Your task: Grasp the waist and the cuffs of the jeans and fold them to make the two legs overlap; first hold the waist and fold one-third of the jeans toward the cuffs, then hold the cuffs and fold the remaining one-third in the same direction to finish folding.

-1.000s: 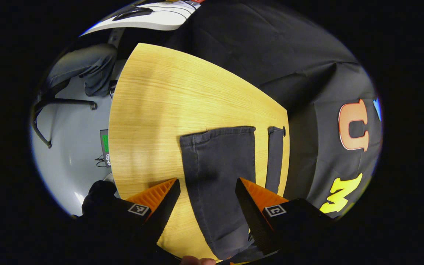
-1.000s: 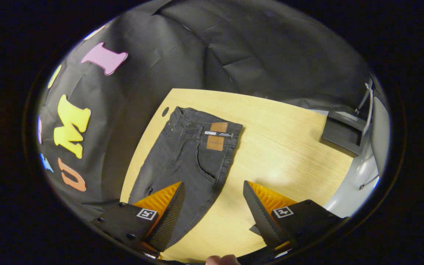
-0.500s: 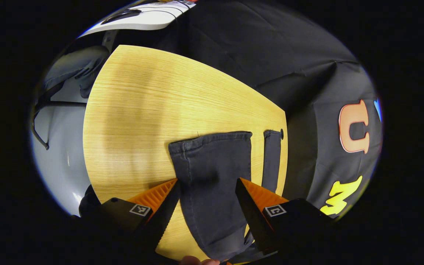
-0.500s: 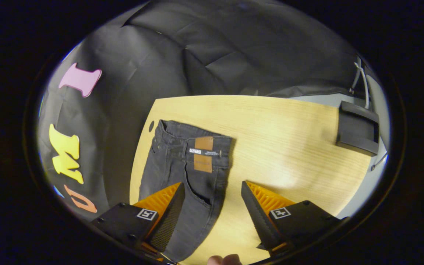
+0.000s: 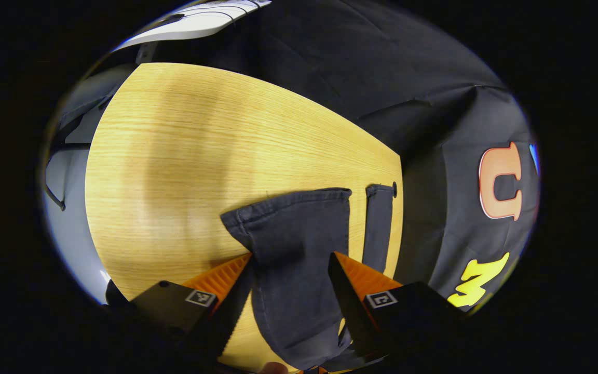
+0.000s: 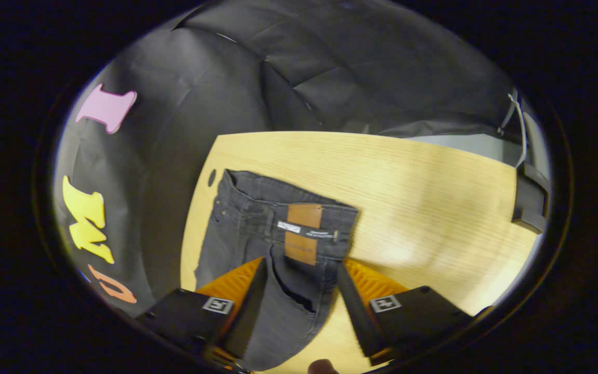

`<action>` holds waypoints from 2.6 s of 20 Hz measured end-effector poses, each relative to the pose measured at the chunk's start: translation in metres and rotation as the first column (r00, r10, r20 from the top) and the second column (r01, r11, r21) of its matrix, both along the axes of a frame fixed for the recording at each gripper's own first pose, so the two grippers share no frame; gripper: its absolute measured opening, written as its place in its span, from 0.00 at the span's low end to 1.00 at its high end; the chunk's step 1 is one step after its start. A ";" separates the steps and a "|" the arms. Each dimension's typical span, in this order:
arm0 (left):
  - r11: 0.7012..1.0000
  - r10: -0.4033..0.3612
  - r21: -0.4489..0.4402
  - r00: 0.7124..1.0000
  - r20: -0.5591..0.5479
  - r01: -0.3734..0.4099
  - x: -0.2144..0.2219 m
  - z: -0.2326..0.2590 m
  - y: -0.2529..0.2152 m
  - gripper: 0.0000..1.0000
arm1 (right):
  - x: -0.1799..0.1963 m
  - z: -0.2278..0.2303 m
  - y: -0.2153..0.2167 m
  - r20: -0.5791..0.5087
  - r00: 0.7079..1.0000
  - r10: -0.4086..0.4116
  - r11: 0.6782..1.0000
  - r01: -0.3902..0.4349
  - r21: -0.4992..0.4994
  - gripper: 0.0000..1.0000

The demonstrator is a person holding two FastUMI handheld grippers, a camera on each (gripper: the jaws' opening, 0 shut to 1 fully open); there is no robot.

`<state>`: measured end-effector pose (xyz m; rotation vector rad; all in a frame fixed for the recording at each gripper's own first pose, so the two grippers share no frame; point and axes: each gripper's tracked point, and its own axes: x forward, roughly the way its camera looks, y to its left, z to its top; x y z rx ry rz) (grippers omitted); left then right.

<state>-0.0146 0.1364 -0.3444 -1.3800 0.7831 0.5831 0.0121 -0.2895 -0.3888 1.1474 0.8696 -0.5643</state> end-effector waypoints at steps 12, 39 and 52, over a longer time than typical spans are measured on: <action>0.991 -0.111 -0.081 0.994 -0.004 0.111 0.007 -0.006 -0.003 0.05 | -0.009 -0.001 -0.008 -0.080 0.994 -0.070 0.993 0.077 0.089 0.01; 0.836 -0.543 0.122 0.839 0.045 0.535 0.207 0.105 -0.011 0.04 | 0.191 0.128 0.004 0.194 0.968 0.157 0.987 -0.161 0.005 0.01; 0.771 -0.610 0.116 0.779 -0.145 0.626 0.313 0.002 -0.036 0.04 | 0.283 0.033 0.002 0.103 0.970 0.220 0.975 -0.214 -0.060 0.01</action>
